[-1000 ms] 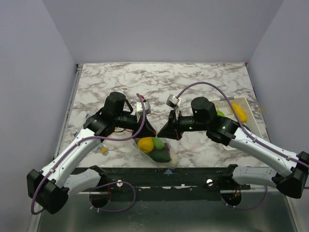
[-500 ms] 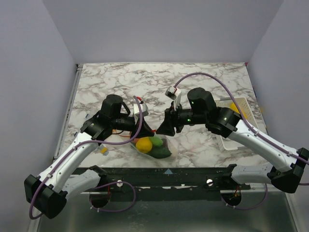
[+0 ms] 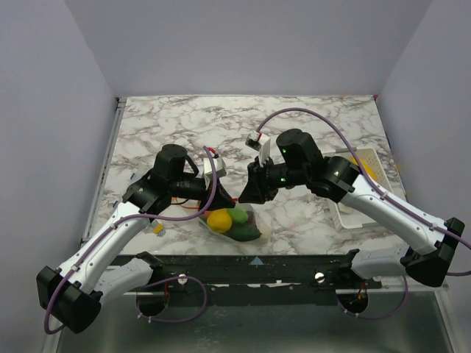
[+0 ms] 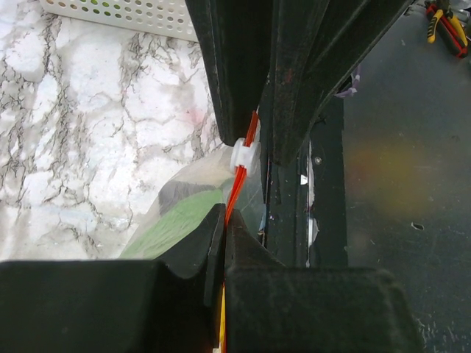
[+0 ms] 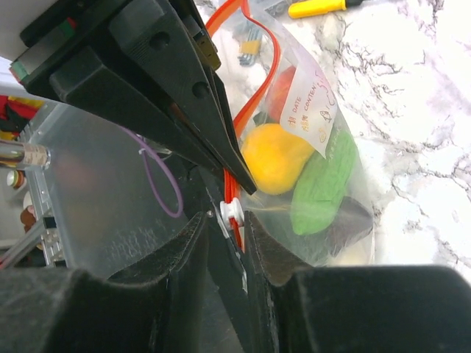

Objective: Place the food in the zip-top bag and seal the zipper
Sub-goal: Zip the zipper food storage bag at the center of the board.

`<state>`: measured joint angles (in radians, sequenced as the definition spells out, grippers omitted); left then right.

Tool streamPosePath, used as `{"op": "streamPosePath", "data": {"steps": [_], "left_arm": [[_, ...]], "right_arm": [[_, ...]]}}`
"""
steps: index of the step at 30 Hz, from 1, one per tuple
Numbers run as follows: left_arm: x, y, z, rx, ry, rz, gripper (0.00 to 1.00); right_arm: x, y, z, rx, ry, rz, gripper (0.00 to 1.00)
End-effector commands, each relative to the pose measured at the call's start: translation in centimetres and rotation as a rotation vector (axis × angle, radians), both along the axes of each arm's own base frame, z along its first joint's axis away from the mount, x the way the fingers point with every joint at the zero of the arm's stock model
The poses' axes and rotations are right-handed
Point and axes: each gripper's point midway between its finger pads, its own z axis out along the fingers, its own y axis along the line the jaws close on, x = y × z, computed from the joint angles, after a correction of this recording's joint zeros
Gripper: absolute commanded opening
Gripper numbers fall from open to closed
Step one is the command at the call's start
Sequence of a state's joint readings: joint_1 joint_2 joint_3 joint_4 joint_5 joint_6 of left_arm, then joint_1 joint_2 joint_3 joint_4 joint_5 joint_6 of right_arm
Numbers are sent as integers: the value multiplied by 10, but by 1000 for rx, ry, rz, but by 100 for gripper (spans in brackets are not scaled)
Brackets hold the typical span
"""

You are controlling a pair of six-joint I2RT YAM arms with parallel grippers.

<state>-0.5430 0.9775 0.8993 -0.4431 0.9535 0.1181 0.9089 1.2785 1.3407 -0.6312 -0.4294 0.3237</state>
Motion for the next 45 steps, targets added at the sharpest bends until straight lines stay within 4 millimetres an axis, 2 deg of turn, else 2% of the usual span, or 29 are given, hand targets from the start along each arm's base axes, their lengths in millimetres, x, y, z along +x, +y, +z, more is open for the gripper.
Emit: {"op": "streamPosePath", "data": {"steps": [1, 7, 13, 26, 32, 36, 37, 42, 45], "left_arm": [[-1, -1, 11, -41, -38, -16, 0], [-2, -1, 11, -40, -35, -20, 0], [-4, -2, 12, -46, -33, -34, 0], [-4, -3, 13, -55, -31, -45, 0], [-2, -4, 13, -52, -36, -36, 0], [-1, -3, 12, -50, -41, -28, 0], [0, -3, 13, -50, -44, -26, 0], [1, -1, 9, -40, -45, -9, 0], [1, -2, 9, -39, -41, -10, 0]], "right_arm": [[-4, 2, 0, -30, 1, 50, 28], [1, 2, -7, -75, -16, 63, 25], [4, 6, -10, -79, -18, 63, 6], [20, 25, -16, -99, -27, 75, 9], [14, 42, -26, -80, 9, 131, 9], [12, 46, -31, -63, 30, 143, 13], [11, 45, -31, -64, 29, 141, 17], [10, 22, -27, -63, -29, 74, 45], [5, 7, -30, -78, -52, 62, 47]]}}
